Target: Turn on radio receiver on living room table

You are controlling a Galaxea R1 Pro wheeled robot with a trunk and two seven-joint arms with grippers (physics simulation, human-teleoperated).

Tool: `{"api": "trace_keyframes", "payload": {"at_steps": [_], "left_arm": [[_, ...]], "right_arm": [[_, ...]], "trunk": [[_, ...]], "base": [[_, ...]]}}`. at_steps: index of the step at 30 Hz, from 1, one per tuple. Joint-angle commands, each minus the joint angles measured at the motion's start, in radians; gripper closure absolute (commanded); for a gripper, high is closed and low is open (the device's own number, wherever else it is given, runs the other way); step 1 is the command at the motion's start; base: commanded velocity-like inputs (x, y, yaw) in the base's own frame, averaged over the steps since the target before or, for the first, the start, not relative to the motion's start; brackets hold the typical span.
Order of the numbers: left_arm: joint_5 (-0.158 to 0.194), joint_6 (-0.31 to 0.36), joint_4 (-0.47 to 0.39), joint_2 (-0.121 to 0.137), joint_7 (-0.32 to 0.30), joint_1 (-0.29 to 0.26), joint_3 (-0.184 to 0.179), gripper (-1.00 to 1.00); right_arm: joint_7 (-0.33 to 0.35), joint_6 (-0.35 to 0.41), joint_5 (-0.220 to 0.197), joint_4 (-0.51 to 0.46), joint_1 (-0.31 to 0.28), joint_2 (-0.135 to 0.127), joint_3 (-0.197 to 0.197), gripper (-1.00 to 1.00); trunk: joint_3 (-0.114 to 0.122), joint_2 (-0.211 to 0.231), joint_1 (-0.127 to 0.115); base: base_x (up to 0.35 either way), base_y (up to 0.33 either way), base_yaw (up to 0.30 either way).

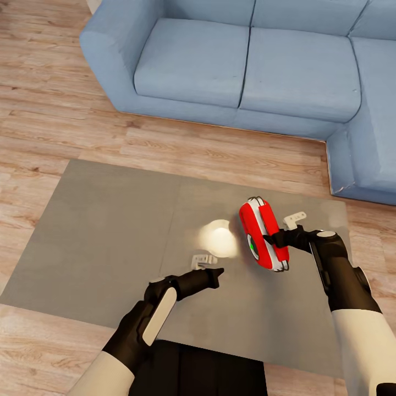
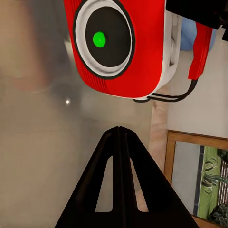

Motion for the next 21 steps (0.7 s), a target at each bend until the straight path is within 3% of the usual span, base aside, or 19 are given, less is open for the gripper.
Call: {"api": "trace_keyframes", "payload": {"at_steps": [1, 3, 8, 18, 19, 21], "left_arm": [[0.000, 0.000, 0.000, 0.000, 0.000, 0.000, 0.000, 1.00], [0.000, 0.000, 0.000, 0.000, 0.000, 0.000, 0.000, 1.00], [-0.001, 0.000, 0.000, 0.000, 0.000, 0.000, 0.000, 1.00], [-0.003, 0.000, 0.000, 0.000, 0.000, 0.000, 0.000, 1.00], [-0.003, 0.000, 0.000, 0.000, 0.000, 0.000, 0.000, 1.00], [-0.003, 0.000, 0.000, 0.000, 0.000, 0.000, 0.000, 1.00]], "right_arm": [[0.002, 0.001, -0.003, 0.000, 0.000, 0.000, 0.000, 1.00], [0.010, -0.007, -0.011, 0.061, 0.000, 0.000, 0.000, 1.00], [0.004, -0.014, -0.055, 0.087, 0.000, -0.004, 0.001, 1.00], [0.001, -0.015, -0.062, 0.091, 0.000, -0.004, 0.002, 1.00], [0.001, -0.015, -0.062, 0.091, 0.000, -0.004, 0.002, -1.00], [0.001, -0.015, -0.062, 0.091, 0.000, -0.004, 0.002, -1.00]], "trunk": [[0.000, 0.000, 0.000], [0.000, 0.000, 0.000], [0.000, 0.000, 0.000], [0.000, 0.000, 0.000], [0.000, 0.000, 0.000], [0.000, 0.000, 0.000]], "base": [[0.000, 0.000, 0.000], [0.000, 0.000, 0.000], [0.000, 0.000, 0.000], [0.000, 0.000, 0.000], [0.000, 0.000, 0.000], [0.000, 0.000, 0.000]]}}
